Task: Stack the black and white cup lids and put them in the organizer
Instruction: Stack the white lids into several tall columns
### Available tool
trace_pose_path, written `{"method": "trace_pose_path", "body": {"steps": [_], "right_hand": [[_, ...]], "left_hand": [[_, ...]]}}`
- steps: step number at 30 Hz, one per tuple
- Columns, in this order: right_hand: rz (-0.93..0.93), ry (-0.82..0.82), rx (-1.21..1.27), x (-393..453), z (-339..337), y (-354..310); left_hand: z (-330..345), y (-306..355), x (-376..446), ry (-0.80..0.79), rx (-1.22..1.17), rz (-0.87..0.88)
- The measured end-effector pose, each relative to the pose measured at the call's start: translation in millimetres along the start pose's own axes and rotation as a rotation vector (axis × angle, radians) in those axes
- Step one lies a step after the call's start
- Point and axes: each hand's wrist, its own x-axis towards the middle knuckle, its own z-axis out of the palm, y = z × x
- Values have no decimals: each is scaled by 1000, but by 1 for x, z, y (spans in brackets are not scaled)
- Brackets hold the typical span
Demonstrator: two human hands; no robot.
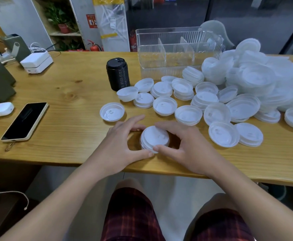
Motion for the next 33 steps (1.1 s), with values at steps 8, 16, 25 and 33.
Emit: {"method": "trace_pose_path", "body": {"steps": [8,16,25,33], "right_hand": [[-49,-46,-111,2,7,2],[-93,-31,-170,0,9,0],[-96,-22,-190,-1,9,0],[-53,34,-185,-2,10,-1]], "left_hand": [[-2,-7,-4,-33,23,27],[-2,-6,-4,15,48,72],[0,-5,-3,18,-11,47],[4,-6,-1,34,-53,38]]}}
